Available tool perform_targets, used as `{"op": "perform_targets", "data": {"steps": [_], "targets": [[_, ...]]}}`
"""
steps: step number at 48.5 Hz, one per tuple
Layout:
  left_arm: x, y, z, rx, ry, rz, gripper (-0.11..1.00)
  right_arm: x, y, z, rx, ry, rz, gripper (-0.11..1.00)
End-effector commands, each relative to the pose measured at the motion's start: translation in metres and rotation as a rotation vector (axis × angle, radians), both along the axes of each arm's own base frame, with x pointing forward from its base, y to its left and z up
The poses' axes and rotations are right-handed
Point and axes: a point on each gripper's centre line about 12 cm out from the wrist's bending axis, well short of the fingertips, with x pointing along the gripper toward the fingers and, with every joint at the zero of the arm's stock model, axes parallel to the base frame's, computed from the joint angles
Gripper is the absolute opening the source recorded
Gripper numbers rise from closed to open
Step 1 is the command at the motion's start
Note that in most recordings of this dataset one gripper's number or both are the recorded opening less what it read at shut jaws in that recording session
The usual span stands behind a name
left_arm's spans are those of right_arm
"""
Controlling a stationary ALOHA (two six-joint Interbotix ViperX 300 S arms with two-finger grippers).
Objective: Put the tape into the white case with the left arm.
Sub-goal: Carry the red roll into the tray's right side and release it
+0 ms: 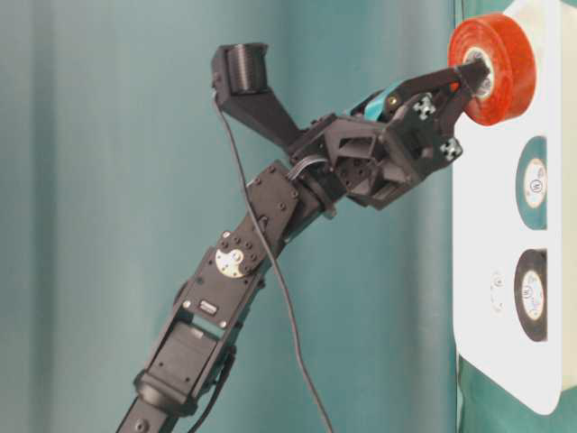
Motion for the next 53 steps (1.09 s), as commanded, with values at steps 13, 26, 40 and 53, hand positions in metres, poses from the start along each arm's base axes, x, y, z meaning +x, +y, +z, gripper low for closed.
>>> {"op": "perform_targets", "data": {"steps": [13, 26, 40, 53], "targets": [[0.005, 0.004, 0.023, 0.004, -0.057, 0.013, 0.40, 0.002, 0.000, 0.005, 0.000, -0.017, 0.000, -0.09], [0.003, -0.002, 0.025, 0.004, -0.056, 0.001, 0.93, 0.002, 0.000, 0.005, 0.000, -0.015, 0.000, -0.09], [-0.006, -0.015, 0.039, 0.001, -0.069, -0.016, 0.92, 0.002, 0.000, 0.005, 0.000, -0.015, 0.000, -0.09], [-0.043, -0.044, 0.071, -0.035, -0.107, -0.027, 0.92, 0.002, 0.000, 0.005, 0.000, -0.015, -0.001, -0.09]]}}
